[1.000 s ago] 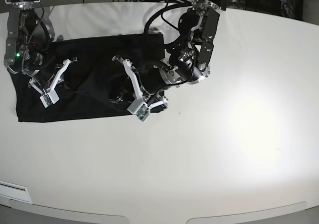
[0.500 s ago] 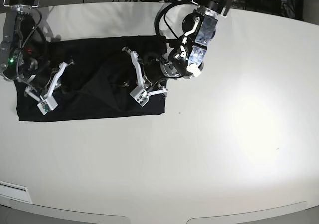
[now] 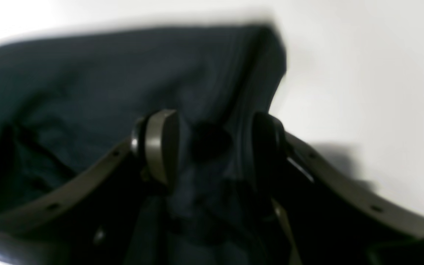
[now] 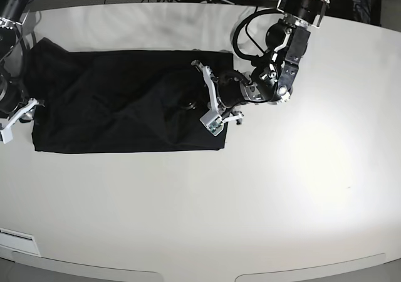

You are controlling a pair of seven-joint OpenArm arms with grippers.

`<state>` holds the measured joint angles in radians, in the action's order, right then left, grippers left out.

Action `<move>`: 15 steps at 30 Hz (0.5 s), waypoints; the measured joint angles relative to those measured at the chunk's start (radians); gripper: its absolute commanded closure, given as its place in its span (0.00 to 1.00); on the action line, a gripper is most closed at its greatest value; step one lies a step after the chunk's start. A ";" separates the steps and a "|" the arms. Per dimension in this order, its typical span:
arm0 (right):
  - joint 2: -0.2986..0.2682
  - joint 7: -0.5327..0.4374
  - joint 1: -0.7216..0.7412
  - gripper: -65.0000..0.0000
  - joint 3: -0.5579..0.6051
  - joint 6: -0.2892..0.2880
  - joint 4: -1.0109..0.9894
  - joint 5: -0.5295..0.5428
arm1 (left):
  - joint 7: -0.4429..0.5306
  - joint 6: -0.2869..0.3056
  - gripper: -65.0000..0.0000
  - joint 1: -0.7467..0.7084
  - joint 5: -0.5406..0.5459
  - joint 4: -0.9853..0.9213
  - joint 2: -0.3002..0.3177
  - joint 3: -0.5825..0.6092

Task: Fold the T-shirt properly
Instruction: 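Fold the bundle over with the left gripper toward the right gripper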

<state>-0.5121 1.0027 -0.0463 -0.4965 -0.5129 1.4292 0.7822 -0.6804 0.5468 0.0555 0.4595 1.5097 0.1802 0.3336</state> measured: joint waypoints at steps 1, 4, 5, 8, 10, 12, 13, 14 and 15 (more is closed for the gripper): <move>-0.004 0.008 0.004 0.47 -0.001 -0.031 -0.055 0.018 | -0.002 0.000 1.00 0.000 -0.003 0.010 0.011 0.000; -0.031 0.014 0.019 0.47 -0.004 -0.099 -0.159 0.106 | -0.016 -0.003 1.00 -0.002 0.024 0.029 0.048 -0.002; -0.034 0.037 0.022 0.47 -0.004 -0.119 -0.180 0.154 | -0.025 -0.003 1.00 -0.002 0.051 0.029 0.059 -0.008; -0.033 0.127 0.016 0.47 -0.005 -0.166 -0.201 0.290 | -0.046 -0.008 1.00 -0.006 0.085 0.032 0.063 -0.034; -0.021 0.203 0.016 0.47 0.000 -0.183 -0.201 0.378 | -0.057 -0.012 1.00 -0.006 0.115 0.032 0.064 -0.041; 0.001 0.240 0.016 0.47 0.013 -0.184 -0.201 0.439 | -0.061 -0.015 1.00 -0.006 0.137 0.031 0.064 -0.046; 0.013 0.242 0.016 0.47 0.022 -0.183 -0.201 0.459 | -0.061 -0.014 1.00 -0.006 0.138 0.031 0.064 -0.046; 0.027 0.242 0.016 0.47 0.030 -0.184 -0.201 0.471 | -0.063 -0.015 1.00 -0.006 0.141 0.031 0.064 -0.046; 0.040 0.242 0.016 0.47 0.038 -0.184 -0.201 0.477 | -0.064 -0.015 1.00 -0.006 0.147 0.031 0.065 -0.046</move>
<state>-0.4717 1.2449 -0.0303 -0.4587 -0.6971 1.2285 1.2591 -0.7444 0.5316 0.0494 0.6064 1.5402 0.2451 0.2874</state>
